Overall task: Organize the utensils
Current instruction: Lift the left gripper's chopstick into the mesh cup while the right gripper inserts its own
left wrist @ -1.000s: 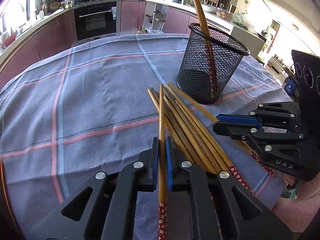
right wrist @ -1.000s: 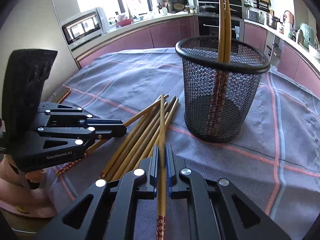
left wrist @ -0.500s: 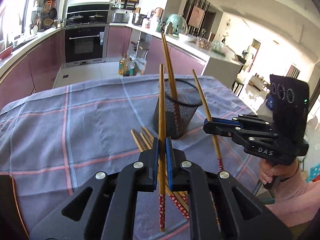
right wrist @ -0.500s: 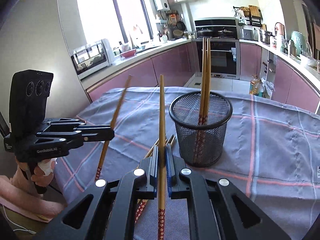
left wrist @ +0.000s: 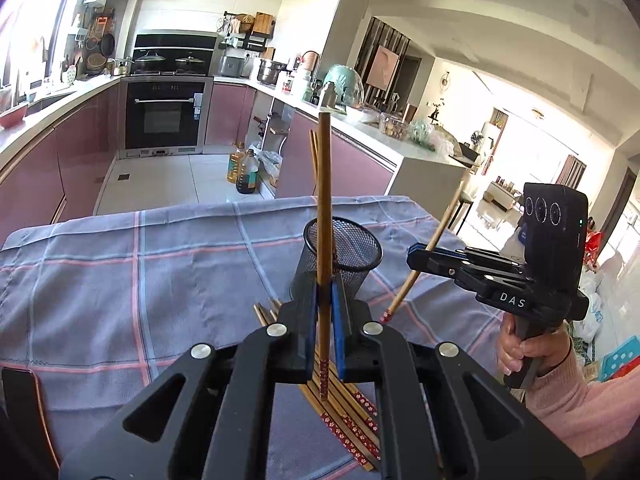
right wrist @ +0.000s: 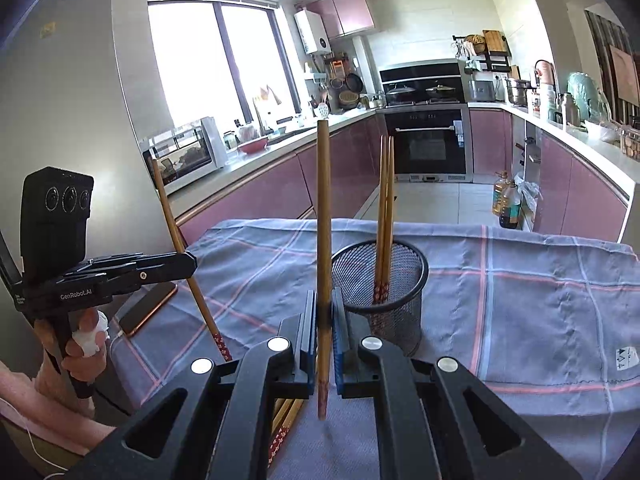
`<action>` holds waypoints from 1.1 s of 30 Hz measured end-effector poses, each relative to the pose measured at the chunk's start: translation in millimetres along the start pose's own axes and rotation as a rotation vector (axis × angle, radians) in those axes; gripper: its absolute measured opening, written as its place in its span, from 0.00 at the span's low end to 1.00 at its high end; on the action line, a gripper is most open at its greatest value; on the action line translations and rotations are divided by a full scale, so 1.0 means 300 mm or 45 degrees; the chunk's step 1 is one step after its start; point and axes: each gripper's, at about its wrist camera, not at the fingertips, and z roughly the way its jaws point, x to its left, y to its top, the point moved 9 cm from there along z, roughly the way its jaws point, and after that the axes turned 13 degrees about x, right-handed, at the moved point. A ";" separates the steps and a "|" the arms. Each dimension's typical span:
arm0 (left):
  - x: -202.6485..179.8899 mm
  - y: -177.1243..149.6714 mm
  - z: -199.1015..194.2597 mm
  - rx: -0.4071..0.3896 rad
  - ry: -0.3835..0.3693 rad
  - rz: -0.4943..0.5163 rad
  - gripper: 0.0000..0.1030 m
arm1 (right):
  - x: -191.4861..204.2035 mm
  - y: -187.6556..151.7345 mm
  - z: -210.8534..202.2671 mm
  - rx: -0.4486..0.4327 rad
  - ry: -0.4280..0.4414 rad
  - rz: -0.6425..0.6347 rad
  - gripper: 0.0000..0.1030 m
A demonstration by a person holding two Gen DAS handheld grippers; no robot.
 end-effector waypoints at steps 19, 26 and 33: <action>-0.098 0.260 -0.057 -0.180 -0.025 0.055 0.07 | -0.018 0.212 -0.153 -0.192 -0.039 -0.068 0.06; -0.134 0.339 -0.047 -0.225 -0.005 0.087 0.07 | -0.051 0.282 -0.157 -0.248 -0.072 -0.068 0.06; -0.151 0.370 0.021 -0.199 0.048 0.103 0.07 | -0.088 0.274 -0.075 -0.178 -0.094 -0.047 0.06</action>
